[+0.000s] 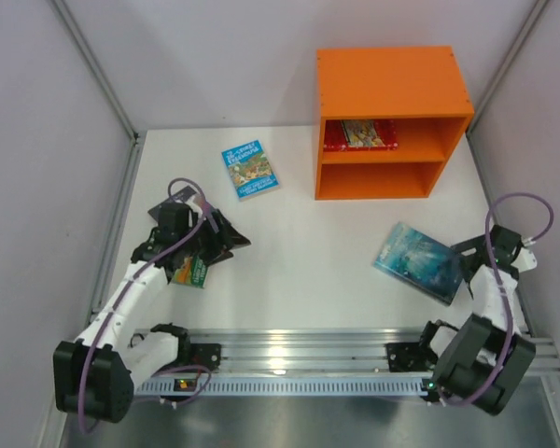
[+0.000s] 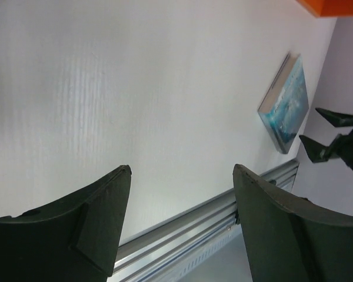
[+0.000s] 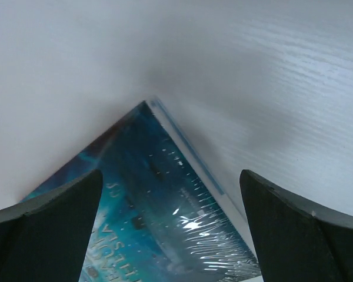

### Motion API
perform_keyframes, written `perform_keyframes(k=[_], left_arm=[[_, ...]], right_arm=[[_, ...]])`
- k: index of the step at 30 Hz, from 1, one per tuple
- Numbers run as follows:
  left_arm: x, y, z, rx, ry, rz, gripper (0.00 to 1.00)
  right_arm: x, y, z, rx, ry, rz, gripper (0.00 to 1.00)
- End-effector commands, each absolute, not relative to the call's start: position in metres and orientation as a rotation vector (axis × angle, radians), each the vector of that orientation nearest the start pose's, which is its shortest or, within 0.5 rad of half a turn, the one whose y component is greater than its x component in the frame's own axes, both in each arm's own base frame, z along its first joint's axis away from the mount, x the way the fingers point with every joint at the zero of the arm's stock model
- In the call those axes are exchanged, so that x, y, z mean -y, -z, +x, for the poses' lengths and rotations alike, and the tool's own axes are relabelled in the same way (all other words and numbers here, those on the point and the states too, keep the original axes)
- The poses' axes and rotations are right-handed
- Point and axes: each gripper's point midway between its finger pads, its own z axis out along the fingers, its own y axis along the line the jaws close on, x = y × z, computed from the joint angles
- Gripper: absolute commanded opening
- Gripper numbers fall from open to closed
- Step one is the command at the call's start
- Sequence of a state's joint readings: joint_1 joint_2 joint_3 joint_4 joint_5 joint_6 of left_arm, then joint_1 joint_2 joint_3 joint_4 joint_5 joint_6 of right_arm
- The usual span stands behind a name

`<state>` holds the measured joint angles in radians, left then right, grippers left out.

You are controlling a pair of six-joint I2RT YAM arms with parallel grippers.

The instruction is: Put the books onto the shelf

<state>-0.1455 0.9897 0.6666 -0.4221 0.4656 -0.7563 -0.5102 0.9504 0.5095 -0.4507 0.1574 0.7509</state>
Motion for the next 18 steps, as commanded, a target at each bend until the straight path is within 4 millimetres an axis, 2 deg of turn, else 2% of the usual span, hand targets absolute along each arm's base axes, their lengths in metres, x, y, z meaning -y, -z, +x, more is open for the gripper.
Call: perform_keyframes(k=[1,2,3,4,6,8,9,12,17,18], left_arm=[[0.16,-0.168,0.253,-2.343,1.017,-0.329,0.76],[0.161,-0.171,0.253,-2.334,1.019,-0.317,0.76],[0.161,-0.173,0.255,-2.32,1.014,-0.311,0.76],[0.161,-0.174,0.255,-2.312,1.008,-0.295,0.77],[0.161,-0.164,0.255,-2.329,0.998,-0.295,0.76],[0.165,-0.153,0.254,-2.344,1.011,-0.272,0.76],[0.168,-0.144,0.253,-2.374,1.016,-0.266,0.76],[0.183,-0.13,0.246,-2.424,1.037,-0.213,0.75],[0.202,-0.126,0.243,-2.428,1.03,-0.153,0.75],[0.209,-0.125,0.24,-2.434,1.045,-0.147,0.75]], right_arm=[[0.12,-0.039,0.227,-2.052,-0.013,1.457,1.0],[0.117,-0.025,0.234,-2.11,-0.054,1.433,1.0],[0.114,-0.021,0.237,-2.167,-0.078,1.387,1.0],[0.101,-0.009,0.241,-2.245,-0.16,1.36,0.99],[0.087,-0.006,0.252,-2.319,-0.217,1.23,0.97],[0.072,-0.004,0.259,-2.375,-0.253,1.118,0.95],[0.058,-0.004,0.262,-2.421,-0.258,1.024,0.92],[0.039,-0.01,0.269,-2.445,-0.265,0.874,0.86],[0.013,-0.018,0.272,-2.448,-0.333,0.763,0.68],[-0.001,-0.02,0.273,-2.452,-0.378,0.743,0.65]])
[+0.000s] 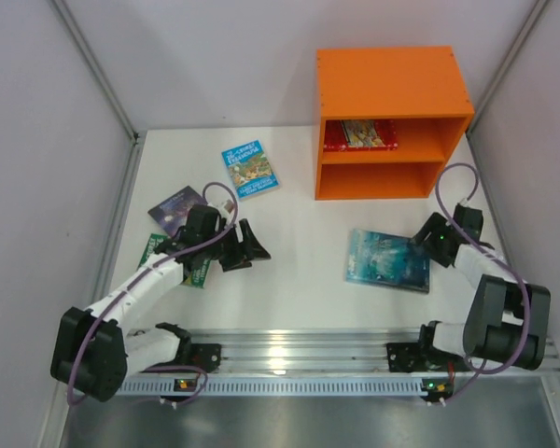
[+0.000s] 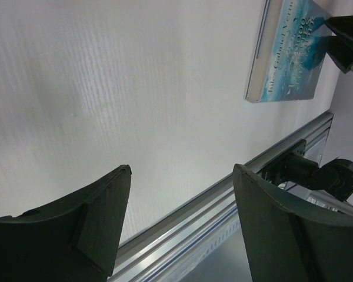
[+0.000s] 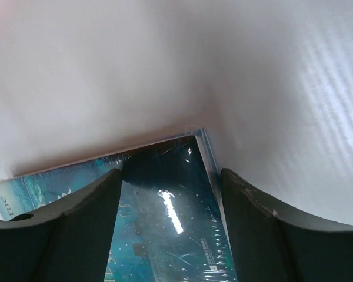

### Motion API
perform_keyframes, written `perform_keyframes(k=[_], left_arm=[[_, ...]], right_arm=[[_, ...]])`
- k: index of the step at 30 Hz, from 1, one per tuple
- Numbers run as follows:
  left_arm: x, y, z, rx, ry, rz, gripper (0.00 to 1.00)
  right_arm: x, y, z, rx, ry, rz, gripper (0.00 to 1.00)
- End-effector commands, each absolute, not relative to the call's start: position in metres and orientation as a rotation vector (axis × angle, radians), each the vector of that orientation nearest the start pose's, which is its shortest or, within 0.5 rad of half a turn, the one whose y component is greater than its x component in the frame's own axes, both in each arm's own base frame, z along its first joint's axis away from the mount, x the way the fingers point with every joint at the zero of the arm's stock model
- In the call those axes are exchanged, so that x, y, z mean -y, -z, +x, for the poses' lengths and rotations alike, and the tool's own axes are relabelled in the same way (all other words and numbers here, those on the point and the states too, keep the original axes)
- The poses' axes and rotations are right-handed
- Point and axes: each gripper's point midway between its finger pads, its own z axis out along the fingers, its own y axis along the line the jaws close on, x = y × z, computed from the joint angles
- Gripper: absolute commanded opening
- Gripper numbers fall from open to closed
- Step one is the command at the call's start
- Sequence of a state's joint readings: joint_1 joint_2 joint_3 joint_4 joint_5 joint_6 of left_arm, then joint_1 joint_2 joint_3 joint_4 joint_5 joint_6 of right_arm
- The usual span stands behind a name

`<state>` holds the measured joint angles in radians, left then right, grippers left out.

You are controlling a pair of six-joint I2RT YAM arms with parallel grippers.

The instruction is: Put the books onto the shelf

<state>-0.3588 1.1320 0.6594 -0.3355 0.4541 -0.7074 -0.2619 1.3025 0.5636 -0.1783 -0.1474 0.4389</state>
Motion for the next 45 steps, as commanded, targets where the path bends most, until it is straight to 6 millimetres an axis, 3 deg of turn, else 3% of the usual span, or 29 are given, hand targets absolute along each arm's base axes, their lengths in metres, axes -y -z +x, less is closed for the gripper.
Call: perform_keyframes(k=[1,5,6,12,16,17,18,19,21,22,24,25,26,31,35,37,38,40,41,45], left_arm=[[0.213,-0.125,0.239,-2.433,1.052,-0.137,0.75],[0.228,-0.111,0.231,-2.468,1.044,-0.11,0.74],[0.231,-0.109,0.229,-2.47,1.051,-0.11,0.74],[0.242,-0.09,0.209,-2.519,1.038,-0.094,0.73],[0.237,-0.083,0.207,-2.52,0.996,-0.091,0.73],[0.235,-0.082,0.21,-2.52,0.971,-0.078,0.73],[0.232,-0.082,0.216,-2.509,0.919,-0.025,0.74],[0.23,-0.093,0.235,-2.463,0.839,-0.024,0.74],[0.226,-0.091,0.251,-2.459,0.732,0.039,0.75],[0.232,-0.106,0.266,-2.418,0.724,0.063,0.75],[0.237,-0.101,0.277,-2.445,0.69,0.127,0.75],[0.247,-0.114,0.288,-2.418,0.711,0.153,0.75],[0.254,-0.104,0.288,-2.457,0.733,0.185,0.74],[0.278,-0.103,0.305,-2.432,0.809,0.255,0.74],[0.285,-0.076,0.299,-2.484,0.85,0.289,0.71],[0.286,-0.063,0.289,-2.504,0.891,0.291,0.69],[0.285,-0.058,0.285,-2.513,0.896,0.285,0.69],[0.285,-0.046,0.272,-2.538,0.935,0.282,0.68],[0.289,-0.047,0.272,-2.512,0.964,0.289,0.68],[0.289,-0.033,0.25,-2.568,0.983,0.269,0.61]], right_arm=[[-0.014,-0.026,0.277,-2.43,-0.436,0.701,0.65],[-0.066,-0.039,0.283,-2.399,-0.576,0.579,0.65],[-0.093,-0.042,0.28,-2.421,-0.622,0.477,0.65],[-0.155,-0.054,0.287,-2.43,-0.727,0.248,0.66],[-0.152,-0.067,0.295,-2.453,-0.64,0.263,0.73],[-0.151,-0.08,0.302,-2.434,-0.628,0.299,0.75],[-0.147,-0.084,0.302,-2.44,-0.601,0.33,0.81],[-0.136,-0.085,0.295,-2.467,-0.531,0.385,0.83],[-0.132,-0.096,0.292,-2.456,-0.518,0.492,0.89],[-0.128,-0.103,0.287,-2.439,-0.52,0.534,0.9],[-0.127,-0.104,0.276,-2.42,-0.552,0.659,0.94],[-0.13,-0.113,0.272,-2.391,-0.602,0.666,0.96],[-0.13,-0.112,0.268,-2.387,-0.62,0.7,0.97],[-0.138,-0.118,0.238,-2.436,-0.727,0.728,0.99],[-0.137,-0.093,0.198,-2.541,-0.746,0.743,0.99],[-0.136,-0.091,0.185,-2.521,-0.779,0.74,0.99],[-0.134,-0.079,0.176,-2.535,-0.774,0.767,0.99],[-0.134,-0.076,0.17,-2.504,-0.812,0.774,1.0],[-0.133,-0.061,0.162,-2.525,-0.813,0.797,1.0],[-0.139,-0.041,0.151,-2.552,-0.862,0.841,0.99]])
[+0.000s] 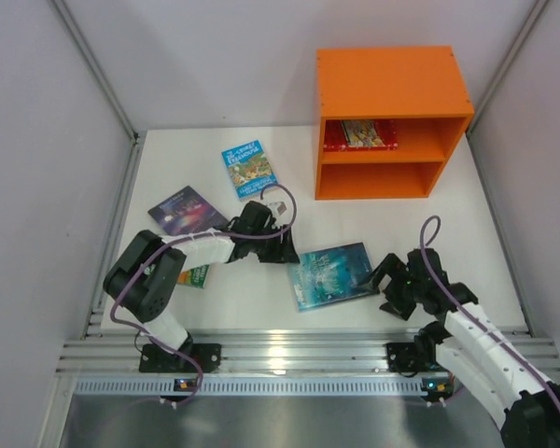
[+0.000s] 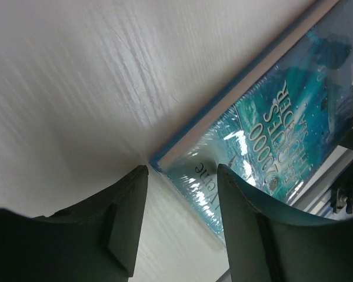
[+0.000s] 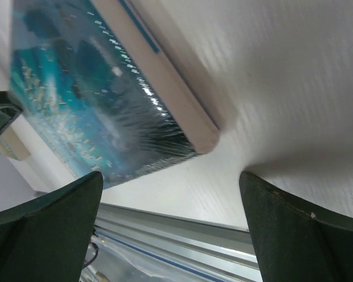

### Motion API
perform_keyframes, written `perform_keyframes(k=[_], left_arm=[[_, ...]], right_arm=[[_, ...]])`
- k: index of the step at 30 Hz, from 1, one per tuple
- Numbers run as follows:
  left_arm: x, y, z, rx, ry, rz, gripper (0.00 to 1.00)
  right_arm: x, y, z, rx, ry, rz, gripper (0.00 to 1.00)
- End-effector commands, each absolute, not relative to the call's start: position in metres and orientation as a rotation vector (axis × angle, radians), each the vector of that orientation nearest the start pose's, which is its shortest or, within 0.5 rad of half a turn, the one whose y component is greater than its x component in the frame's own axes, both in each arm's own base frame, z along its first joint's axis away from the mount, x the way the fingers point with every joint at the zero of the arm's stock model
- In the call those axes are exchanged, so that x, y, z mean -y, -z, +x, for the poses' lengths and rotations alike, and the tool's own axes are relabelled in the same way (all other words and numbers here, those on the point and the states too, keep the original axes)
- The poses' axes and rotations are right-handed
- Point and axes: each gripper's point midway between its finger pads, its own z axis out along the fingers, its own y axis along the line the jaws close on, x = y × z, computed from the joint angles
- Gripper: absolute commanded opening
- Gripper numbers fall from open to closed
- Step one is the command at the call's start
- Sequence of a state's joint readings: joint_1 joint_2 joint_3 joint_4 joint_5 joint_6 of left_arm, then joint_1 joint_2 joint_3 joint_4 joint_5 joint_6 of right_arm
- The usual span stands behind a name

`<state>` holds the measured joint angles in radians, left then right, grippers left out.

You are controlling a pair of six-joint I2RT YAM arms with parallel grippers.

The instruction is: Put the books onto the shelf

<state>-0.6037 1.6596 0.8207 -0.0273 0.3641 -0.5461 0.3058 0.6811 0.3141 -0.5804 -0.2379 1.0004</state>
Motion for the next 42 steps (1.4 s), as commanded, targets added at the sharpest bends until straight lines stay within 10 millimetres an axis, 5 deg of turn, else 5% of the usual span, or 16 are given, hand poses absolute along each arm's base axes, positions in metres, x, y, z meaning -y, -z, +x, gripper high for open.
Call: perform_keyframes(k=[1,5,11,17,21,24,31,34,42], left_arm=[[0.284,-0.026,0.242,-2.601,0.972,0.244,0.55],[0.279,-0.032,0.217,-2.605,1.029,0.17,0.49],[0.275,-0.053,0.184,-2.598,1.145,0.08,0.42],[0.261,-0.079,0.197,-2.602,0.977,0.065,0.61],[0.256,-0.097,0.241,-2.537,0.756,0.131,0.64],[0.267,-0.088,0.256,-2.573,0.717,0.247,0.62],[0.293,-0.045,0.247,-2.668,0.866,0.365,0.53],[0.293,-0.03,0.24,-2.697,0.881,0.367,0.4],[0.285,-0.005,0.203,-2.817,1.009,0.102,0.14]], right_arm=[[-0.139,-0.039,0.153,-2.548,-0.862,0.842,0.99],[-0.134,-0.034,0.165,-2.504,-0.819,0.845,0.99],[-0.146,-0.058,0.214,-2.353,-0.864,0.666,0.98],[-0.152,-0.065,0.25,-2.428,-0.749,0.429,0.98],[-0.161,-0.067,0.248,-2.439,-0.813,0.418,0.98],[-0.159,-0.065,0.233,-2.434,-0.841,0.464,0.97],[-0.15,-0.051,0.194,-2.392,-0.891,0.721,0.97],[-0.154,-0.052,0.186,-2.33,-0.938,0.768,0.98],[-0.162,-0.034,0.177,-2.384,-0.856,0.711,0.99]])
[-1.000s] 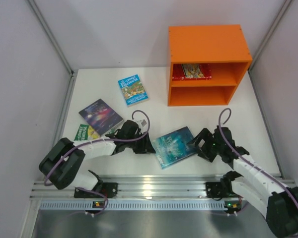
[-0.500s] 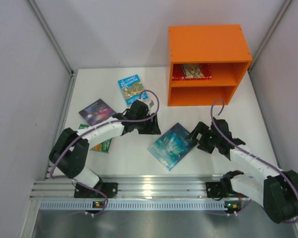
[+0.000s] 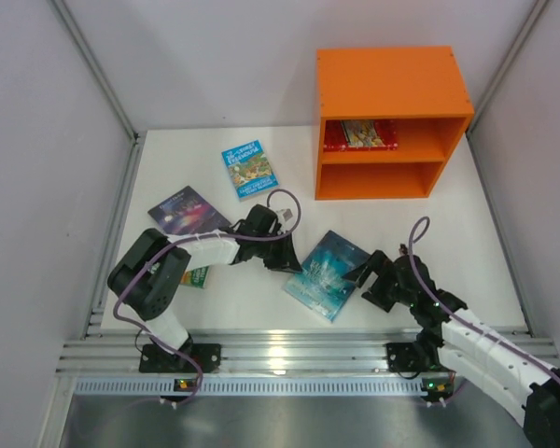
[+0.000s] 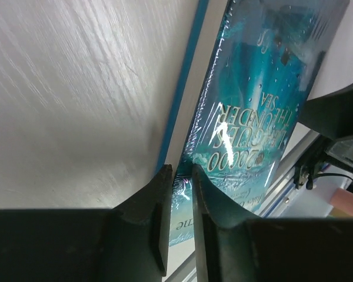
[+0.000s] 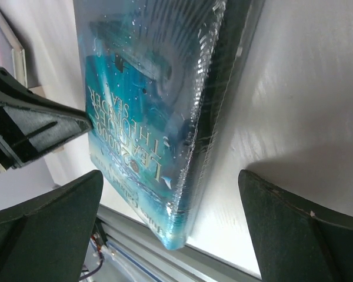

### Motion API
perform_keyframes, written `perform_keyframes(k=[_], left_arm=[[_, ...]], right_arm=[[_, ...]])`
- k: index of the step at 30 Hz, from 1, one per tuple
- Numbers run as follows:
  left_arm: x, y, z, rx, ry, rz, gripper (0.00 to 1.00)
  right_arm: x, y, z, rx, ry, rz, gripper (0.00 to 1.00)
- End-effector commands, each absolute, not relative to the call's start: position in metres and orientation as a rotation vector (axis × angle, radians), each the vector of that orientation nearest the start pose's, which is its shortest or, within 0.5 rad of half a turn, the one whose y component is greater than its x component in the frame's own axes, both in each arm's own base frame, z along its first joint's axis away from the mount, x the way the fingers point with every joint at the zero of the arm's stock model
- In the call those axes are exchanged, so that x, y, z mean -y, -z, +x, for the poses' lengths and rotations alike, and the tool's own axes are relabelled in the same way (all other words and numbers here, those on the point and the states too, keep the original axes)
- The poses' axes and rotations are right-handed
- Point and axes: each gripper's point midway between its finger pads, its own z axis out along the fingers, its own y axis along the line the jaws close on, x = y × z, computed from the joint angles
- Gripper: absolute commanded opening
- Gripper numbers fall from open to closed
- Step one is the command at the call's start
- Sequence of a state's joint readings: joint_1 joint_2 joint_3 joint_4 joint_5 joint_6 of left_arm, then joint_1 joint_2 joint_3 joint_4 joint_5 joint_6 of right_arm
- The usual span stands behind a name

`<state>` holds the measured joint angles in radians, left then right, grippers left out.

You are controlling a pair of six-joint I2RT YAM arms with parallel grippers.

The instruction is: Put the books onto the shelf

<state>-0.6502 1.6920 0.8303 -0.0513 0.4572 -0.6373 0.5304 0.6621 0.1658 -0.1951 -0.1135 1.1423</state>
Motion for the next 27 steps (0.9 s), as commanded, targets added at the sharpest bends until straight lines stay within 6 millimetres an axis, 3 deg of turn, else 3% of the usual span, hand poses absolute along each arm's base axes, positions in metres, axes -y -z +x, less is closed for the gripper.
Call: perform_keyframes(k=[1,5,10,14,27], left_arm=[[0.283,-0.001,0.198,-2.835,1.004,0.063,0.11],[0.277,0.002,0.185,-2.84,1.059,-0.151,0.0],[0.263,0.013,0.178,-2.873,0.974,-0.213,0.0],[0.259,0.024,0.175,-2.915,0.928,-0.22,0.0],[0.229,0.06,0.161,-3.017,0.843,-0.323,0.0]], right_arm=[[-0.163,-0.038,0.181,-2.387,-0.841,0.685,0.99],[-0.165,-0.033,0.189,-2.419,-0.787,0.649,0.99],[-0.166,-0.02,0.198,-2.431,-0.742,0.633,0.99],[-0.188,-0.038,0.213,-2.312,-0.909,0.508,0.99],[-0.235,-0.056,0.194,-2.344,-1.229,0.19,0.99]])
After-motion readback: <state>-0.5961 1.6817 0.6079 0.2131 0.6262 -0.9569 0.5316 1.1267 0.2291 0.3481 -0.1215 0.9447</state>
